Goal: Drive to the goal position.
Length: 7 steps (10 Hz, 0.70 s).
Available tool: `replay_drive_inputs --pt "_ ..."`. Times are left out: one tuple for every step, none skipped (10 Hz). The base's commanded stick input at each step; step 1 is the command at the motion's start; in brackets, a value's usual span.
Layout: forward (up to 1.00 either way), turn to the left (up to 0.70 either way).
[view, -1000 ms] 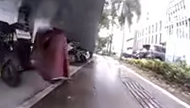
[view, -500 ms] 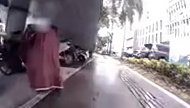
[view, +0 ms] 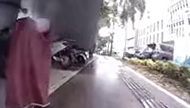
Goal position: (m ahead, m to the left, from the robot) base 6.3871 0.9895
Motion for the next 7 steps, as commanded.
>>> replay_drive_inputs --pt "0.70 -0.14" --pt "0.70 -0.13" --pt "0.70 -0.05" --pt "0.70 0.00" --pt "0.70 0.00" --pt "0.70 0.00" --pt "0.70 0.00"
